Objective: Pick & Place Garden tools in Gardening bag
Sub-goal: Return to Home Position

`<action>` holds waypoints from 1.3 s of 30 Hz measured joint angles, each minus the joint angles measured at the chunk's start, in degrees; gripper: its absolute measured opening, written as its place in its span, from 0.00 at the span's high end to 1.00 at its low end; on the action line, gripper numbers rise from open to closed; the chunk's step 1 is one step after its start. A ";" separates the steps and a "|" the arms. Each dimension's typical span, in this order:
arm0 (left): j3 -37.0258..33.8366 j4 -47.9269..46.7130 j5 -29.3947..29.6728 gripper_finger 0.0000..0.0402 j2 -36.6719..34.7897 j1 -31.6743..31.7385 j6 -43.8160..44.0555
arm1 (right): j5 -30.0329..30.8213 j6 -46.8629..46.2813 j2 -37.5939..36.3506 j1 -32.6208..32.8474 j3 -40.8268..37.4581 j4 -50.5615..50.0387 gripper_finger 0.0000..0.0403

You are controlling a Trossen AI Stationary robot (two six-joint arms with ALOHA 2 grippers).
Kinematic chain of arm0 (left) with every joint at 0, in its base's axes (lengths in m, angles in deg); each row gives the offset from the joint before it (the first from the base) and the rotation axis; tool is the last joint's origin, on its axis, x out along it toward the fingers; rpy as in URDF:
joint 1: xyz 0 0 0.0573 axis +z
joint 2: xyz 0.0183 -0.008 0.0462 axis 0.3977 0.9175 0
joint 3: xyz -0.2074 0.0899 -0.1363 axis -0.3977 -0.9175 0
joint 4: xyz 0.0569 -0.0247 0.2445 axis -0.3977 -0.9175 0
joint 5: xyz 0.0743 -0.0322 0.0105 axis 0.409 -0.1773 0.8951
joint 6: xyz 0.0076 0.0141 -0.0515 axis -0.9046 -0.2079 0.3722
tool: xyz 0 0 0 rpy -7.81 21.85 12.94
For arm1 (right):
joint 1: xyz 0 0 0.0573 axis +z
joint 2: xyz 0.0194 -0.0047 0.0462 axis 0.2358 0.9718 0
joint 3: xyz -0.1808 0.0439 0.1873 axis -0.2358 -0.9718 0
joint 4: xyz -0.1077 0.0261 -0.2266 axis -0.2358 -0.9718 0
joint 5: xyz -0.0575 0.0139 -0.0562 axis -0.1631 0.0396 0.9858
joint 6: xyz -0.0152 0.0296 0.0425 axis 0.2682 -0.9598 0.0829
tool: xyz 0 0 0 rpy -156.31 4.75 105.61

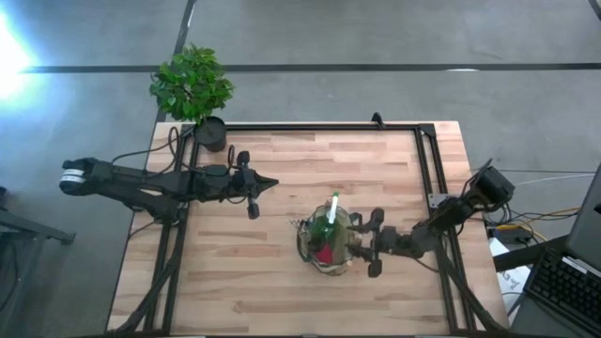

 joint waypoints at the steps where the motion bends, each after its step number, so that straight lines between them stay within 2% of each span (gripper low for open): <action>1: 0.00 0.00 0.02 0.99 0.00 0.02 -0.02 | -0.02 0.79 -1.05 0.02 -0.03 -0.09 0.42; 8: 0.00 0.00 0.00 0.99 0.00 0.00 -0.66 | 0.00 5.07 -10.32 0.02 -0.63 -4.33 0.35; 13: 0.00 1.62 -0.69 0.99 -0.22 0.02 -0.76 | -0.34 5.09 -20.14 0.02 -0.63 -14.05 0.38; 16: 0.00 4.82 -7.49 0.99 -1.04 0.41 -2.23 | -5.14 5.50 -28.68 -0.68 -0.63 -23.90 0.48; 20: 0.00 7.78 -19.56 0.99 -2.22 2.14 -5.68 | -11.22 5.49 -40.55 -3.89 1.52 -42.70 0.71; 23: -0.08 7.18 -21.03 0.99 -2.58 4.14 -6.17 | -12.55 6.10 -48.88 -7.22 5.26 -61.30 0.92; 26: -0.15 5.72 -21.25 0.99 -2.81 6.79 -6.14 | -16.29 4.54 -55.37 -11.78 9.99 -80.38 0.96; 28: -0.76 5.49 -22.81 0.99 -3.55 8.53 -6.43 | -20.60 3.67 -58.67 -15.46 11.64 -87.25 0.97; 33: -8.50 11.80 -30.33 0.99 -9.40 12.67 -5.84 | -29.62 5.02 -67.34 -22.99 10.42 -92.89 0.98; 35: -13.63 16.51 -30.56 0.99 -13.34 13.97 -4.69 | -31.63 5.00 -72.10 -24.54 8.05 -94.23 0.98; 39: -23.48 25.42 -29.62 0.99 -21.03 16.42 -1.58 | -31.73 5.24 -81.83 -26.03 2.44 -94.13 0.98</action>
